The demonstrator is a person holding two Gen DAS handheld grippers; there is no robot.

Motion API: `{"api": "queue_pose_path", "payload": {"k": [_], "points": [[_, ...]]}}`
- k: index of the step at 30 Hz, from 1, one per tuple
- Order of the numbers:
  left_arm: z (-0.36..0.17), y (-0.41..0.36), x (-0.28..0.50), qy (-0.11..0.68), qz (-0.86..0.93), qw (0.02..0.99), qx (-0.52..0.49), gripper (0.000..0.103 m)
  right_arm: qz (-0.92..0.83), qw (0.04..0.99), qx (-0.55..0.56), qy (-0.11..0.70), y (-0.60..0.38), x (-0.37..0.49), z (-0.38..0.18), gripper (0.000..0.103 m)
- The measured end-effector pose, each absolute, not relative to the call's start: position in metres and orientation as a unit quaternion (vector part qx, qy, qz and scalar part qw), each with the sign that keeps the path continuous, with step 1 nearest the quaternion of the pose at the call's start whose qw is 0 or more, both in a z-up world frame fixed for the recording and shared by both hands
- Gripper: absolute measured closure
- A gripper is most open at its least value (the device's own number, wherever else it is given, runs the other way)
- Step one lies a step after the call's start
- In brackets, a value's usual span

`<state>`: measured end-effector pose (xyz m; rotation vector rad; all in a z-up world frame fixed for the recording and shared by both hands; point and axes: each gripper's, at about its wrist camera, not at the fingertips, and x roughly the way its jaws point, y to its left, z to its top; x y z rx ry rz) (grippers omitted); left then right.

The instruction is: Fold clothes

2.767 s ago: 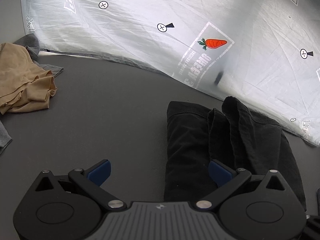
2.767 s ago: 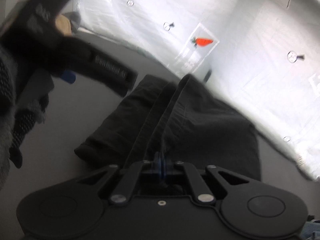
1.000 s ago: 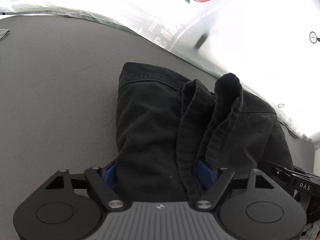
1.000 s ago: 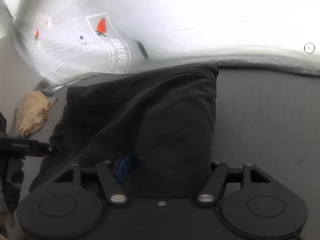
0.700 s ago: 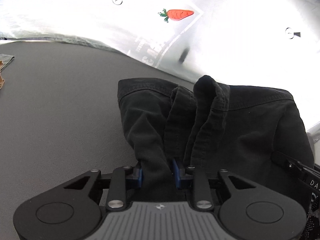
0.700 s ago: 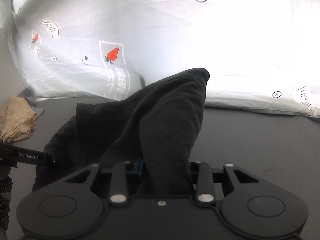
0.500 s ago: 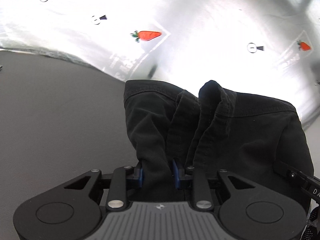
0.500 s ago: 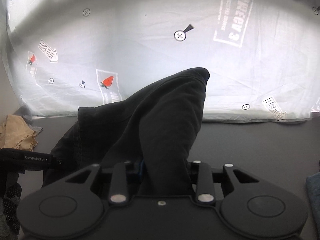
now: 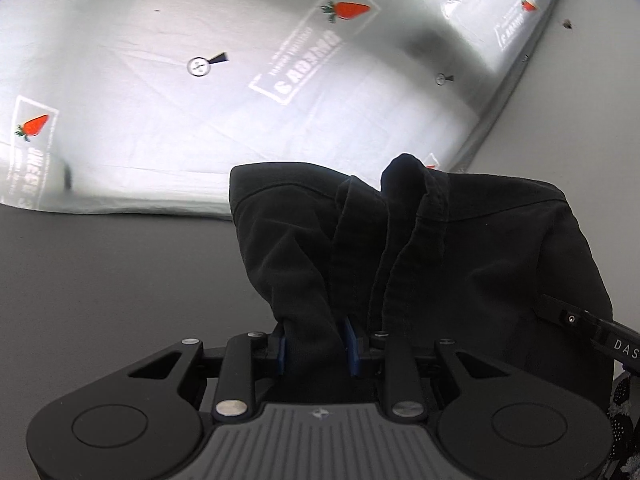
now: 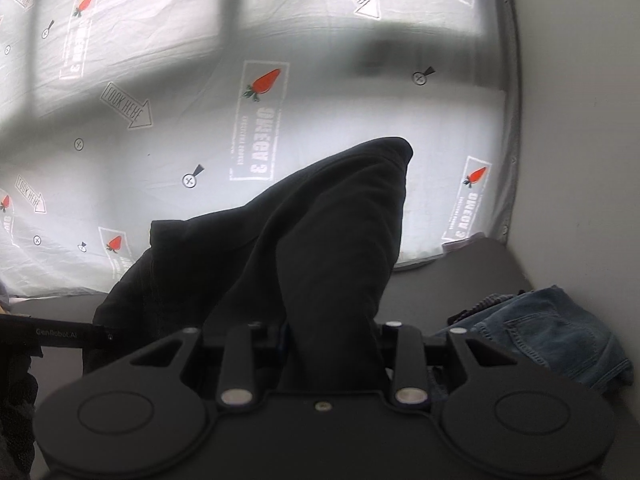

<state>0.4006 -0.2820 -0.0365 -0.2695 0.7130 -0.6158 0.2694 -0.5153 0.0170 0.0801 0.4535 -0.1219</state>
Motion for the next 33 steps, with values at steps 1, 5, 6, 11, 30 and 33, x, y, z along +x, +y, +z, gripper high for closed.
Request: {"api": "queue_pose_path", "payload": {"k": [1,5,6,11,30,33], "points": [[-0.035,-0.307,0.395,0.339,-0.299,0.883,-0.128,0.075,-0.064,0.972,0.034,0.222,-0.534,0.264,0.02,0.069],[-0.032,-0.404,0.374,0.329,-0.292,0.886,-0.148,0.075,-0.055,0.974,-0.005,0.219,-0.631,0.253,0.033,0.069],[-0.029,-0.426,0.371,0.328,-0.291,0.886,-0.153,0.075,-0.049,0.974,-0.011,0.222,-0.656,0.256,0.036,0.069],[-0.035,-0.53,0.361,0.336,-0.284,0.886,-0.148,0.073,-0.036,0.965,-0.073,0.248,-0.759,0.282,0.041,0.065],[-0.045,-0.663,0.441,0.294,-0.233,0.924,-0.072,0.024,-0.052,0.958,-0.095,0.265,-0.865,0.401,-0.087,0.051],[-0.062,-0.689,0.449,0.283,-0.23,0.93,-0.048,0.021,-0.056,0.963,-0.072,0.255,-0.875,0.424,-0.116,0.047]]}}
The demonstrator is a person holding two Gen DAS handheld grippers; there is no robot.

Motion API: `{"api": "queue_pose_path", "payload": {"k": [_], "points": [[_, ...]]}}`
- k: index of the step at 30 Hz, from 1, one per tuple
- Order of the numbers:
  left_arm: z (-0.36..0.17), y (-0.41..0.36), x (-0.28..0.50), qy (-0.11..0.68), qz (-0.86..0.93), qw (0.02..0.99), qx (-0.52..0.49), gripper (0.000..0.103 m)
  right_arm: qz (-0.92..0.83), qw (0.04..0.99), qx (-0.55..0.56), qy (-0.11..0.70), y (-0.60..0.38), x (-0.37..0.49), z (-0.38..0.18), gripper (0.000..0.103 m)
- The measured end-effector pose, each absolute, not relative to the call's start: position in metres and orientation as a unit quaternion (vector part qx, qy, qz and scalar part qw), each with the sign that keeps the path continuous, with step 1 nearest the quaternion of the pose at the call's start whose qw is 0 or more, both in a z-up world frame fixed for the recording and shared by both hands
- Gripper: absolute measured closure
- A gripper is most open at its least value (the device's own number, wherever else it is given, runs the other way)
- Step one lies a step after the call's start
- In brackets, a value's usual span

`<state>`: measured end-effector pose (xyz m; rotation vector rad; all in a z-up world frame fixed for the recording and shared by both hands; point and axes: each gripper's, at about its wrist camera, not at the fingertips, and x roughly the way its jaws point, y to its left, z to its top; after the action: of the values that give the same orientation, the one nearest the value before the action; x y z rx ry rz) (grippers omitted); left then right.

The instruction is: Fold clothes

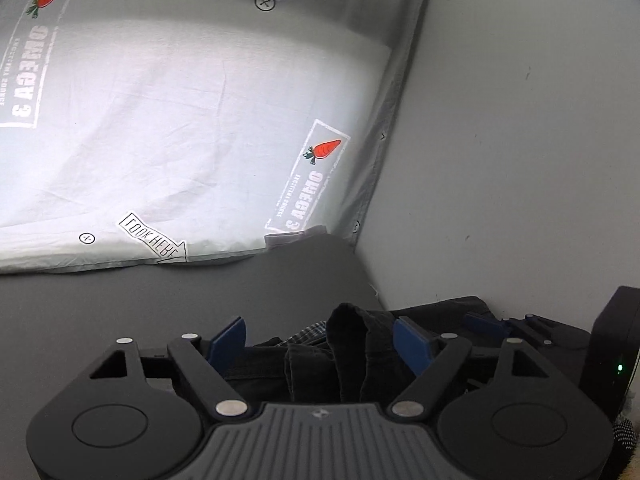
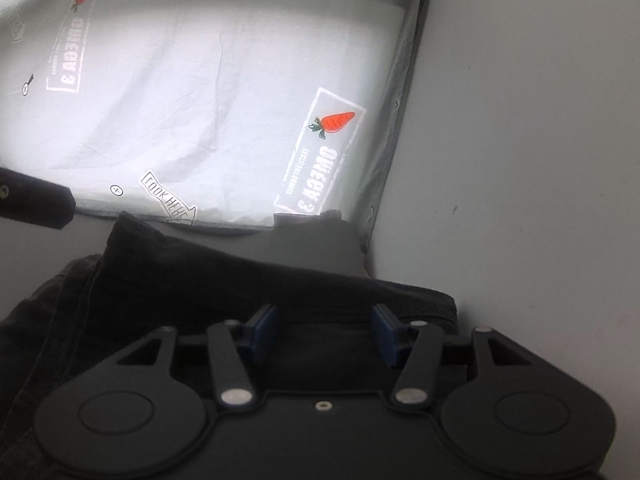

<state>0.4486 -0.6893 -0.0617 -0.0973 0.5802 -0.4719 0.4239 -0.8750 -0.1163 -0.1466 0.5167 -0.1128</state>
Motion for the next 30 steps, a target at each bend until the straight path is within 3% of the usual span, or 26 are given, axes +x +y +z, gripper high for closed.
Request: {"api": "queue_pose_path", "payload": {"k": [3,6,15,20,26,30], "points": [[-0.09,-0.7,0.469,0.295,-0.199,0.934,-0.039,0.021,-0.059,0.959,-0.084,0.264,-0.879,0.448,-0.136,0.044],[-0.118,-0.695,0.488,0.311,-0.175,0.932,-0.063,0.018,-0.068,0.955,-0.09,0.275,-0.89,0.47,-0.159,0.032],[-0.15,-0.696,0.477,0.266,-0.141,0.952,-0.052,0.001,-0.066,0.954,-0.095,0.277,-0.89,0.475,-0.173,0.031],[-0.156,-0.696,0.484,0.272,-0.142,0.95,-0.06,0.0,-0.082,0.95,-0.112,0.279,-0.885,0.474,-0.173,0.027],[-0.131,-0.652,0.479,0.288,-0.198,0.929,-0.122,0.0,-0.08,0.945,-0.094,0.301,-0.886,0.472,-0.153,0.026],[-0.081,-0.582,0.441,0.212,-0.187,0.945,-0.164,0.0,-0.096,0.956,-0.059,0.272,-0.87,0.443,-0.106,0.02]]}}
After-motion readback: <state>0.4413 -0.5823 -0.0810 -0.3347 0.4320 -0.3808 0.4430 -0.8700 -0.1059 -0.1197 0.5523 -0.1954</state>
